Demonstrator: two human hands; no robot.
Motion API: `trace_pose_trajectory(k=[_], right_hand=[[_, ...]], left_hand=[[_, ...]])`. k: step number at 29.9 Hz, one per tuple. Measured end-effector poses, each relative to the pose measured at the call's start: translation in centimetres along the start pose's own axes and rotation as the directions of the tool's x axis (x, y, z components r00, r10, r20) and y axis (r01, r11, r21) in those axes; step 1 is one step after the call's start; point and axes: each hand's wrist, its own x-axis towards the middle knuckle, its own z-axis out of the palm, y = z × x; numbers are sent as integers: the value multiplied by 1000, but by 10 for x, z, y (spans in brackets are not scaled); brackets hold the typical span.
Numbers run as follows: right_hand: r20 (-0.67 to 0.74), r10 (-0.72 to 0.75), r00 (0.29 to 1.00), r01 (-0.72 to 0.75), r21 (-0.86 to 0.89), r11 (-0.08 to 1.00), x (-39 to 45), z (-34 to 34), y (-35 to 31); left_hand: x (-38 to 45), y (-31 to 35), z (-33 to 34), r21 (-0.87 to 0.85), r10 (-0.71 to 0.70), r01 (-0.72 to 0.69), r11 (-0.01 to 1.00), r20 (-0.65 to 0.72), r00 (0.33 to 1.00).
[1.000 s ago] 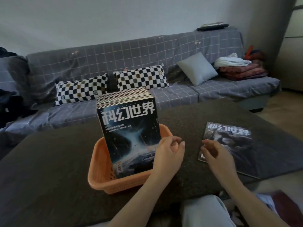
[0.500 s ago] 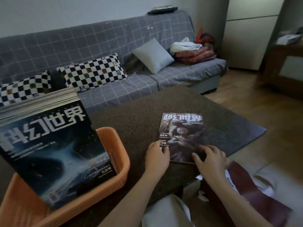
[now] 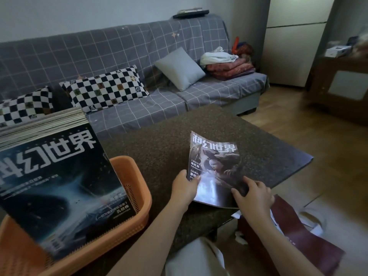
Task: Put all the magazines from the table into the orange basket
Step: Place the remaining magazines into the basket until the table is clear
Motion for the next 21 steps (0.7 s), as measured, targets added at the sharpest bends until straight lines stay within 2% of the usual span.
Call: trace_pose_trajectory(k=[4, 6, 8, 12, 18, 21], right_hand=[[103, 22, 994, -28, 62, 998, -7, -13, -1], [184, 3, 983, -50, 253, 966, -13, -20, -5], [249, -38, 968, -89, 481, 872, -19, -27, -11], [304, -109, 946, -135, 680, 720, -32, -42, -32], [285, -247, 926, -93, 807, 583, -59, -62, -77], [274, -315, 909, -75, 850, 521, -73, -63, -97]], left_hand=[[-24, 0, -11, 37, 154, -152, 988, -61, 986], [-38, 3, -23, 74, 235, -229, 971, -76, 969], [-51, 5, -36, 88, 293, -286, 954, -92, 952], [-75, 7, -67, 44, 265, -262, 964, -108, 958], [-111, 7, -115, -118, 286, -320, 940, -237, 928], [-127, 5, -139, -135, 311, -361, 923, -289, 905]])
